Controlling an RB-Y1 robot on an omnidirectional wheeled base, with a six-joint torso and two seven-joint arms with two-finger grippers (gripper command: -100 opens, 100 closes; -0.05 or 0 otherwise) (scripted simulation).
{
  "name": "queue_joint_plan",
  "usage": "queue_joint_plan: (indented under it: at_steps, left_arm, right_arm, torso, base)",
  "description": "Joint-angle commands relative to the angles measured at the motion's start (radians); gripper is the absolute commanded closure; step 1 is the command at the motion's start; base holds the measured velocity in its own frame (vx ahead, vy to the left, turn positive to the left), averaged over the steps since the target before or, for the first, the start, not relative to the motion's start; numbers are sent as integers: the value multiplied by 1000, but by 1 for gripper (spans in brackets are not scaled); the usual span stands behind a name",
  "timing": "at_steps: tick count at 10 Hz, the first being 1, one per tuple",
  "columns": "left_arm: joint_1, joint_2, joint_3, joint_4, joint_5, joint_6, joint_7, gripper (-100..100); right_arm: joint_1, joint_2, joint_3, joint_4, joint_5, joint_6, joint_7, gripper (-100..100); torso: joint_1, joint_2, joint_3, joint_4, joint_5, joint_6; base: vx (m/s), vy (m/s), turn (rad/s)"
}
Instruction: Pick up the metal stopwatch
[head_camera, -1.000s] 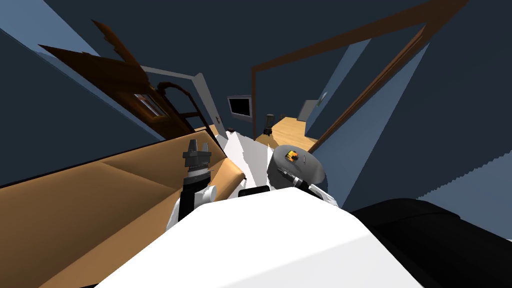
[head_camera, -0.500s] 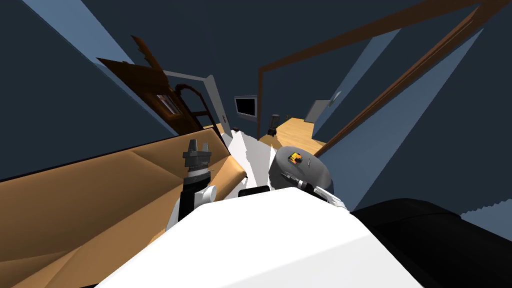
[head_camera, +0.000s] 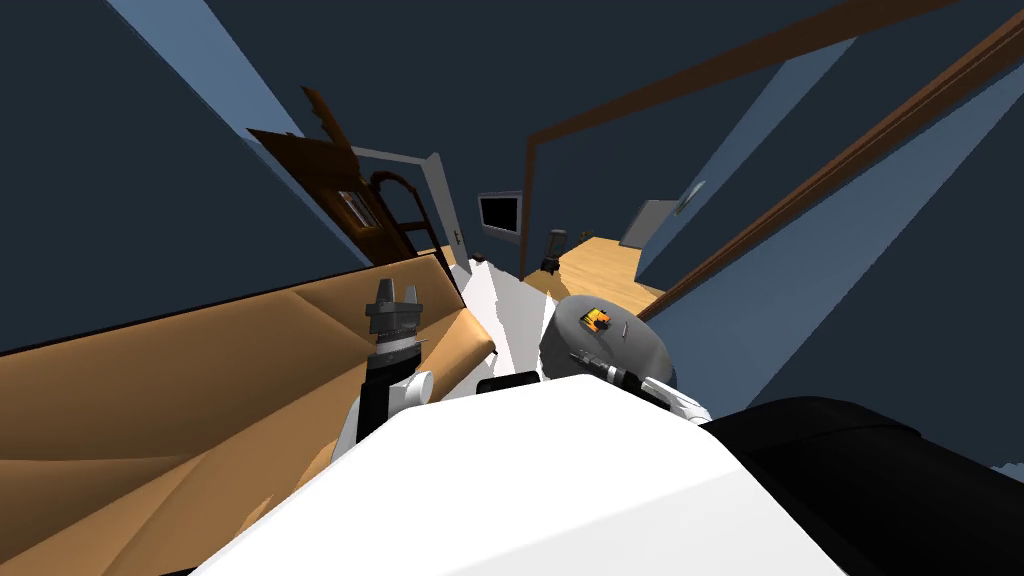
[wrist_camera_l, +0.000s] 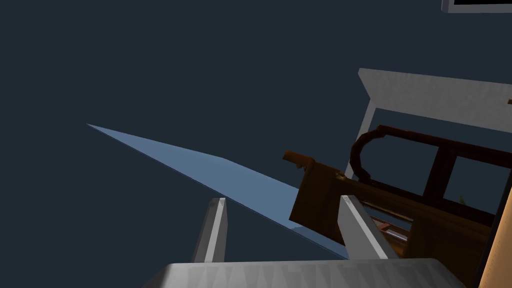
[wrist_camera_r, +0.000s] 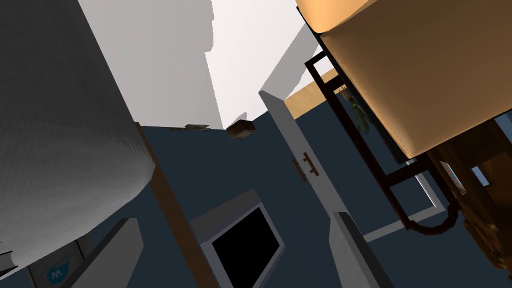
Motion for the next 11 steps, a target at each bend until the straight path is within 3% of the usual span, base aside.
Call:
queue_joint_plan:
  at_steps: [1,2,3,6,7,10,11]
  left_arm:
    - [0,0,0,0,0,0,0,0]
    - [0,0,0,0,0,0,0,0]
    - [0,0,0,0,0,0,0,0]
    - [0,0,0,0,0,0,0,0]
    - [0,0,0,0,0,0,0,0]
    - [0,0,0,0,0,0,0,0]
    - [0,0,0,0,0,0,0,0]
  right_arm:
    - [-7,-9,11,47,8,-6,10,-100]
    - [-7,-46,26,78,19,-14,21,-100]
    - [-7,-46,26,99,19,-14,21,-100]
    - [-4,-117,52,181,39,-27,41,-100]
    - [-4,-117,52,191,39,-27,41,-100]
    - [-2,-183,74,270,56,-35,61,-100]
    - [-2,-183,74,270,56,-35,61,-100]
  torso:
    - [0,0,0,0,0,0]
    - [0,0,0,0,0,0]
    - [-1,0,0,0,-1,0]
    - [3,0,0,0,0,1]
    - [3,-1,0,0,0,0]
    - [1,-2,-1,0,0,1]
    - [2,-1,-1,0,0,0]
  base:
    - [-25,-48,169]
    - [-32,-61,198]
    - [-24,-52,157]
    - [-17,14,129]
    - [-3,-7,95]
    - [3,-24,125]
    - [-12,14,49]
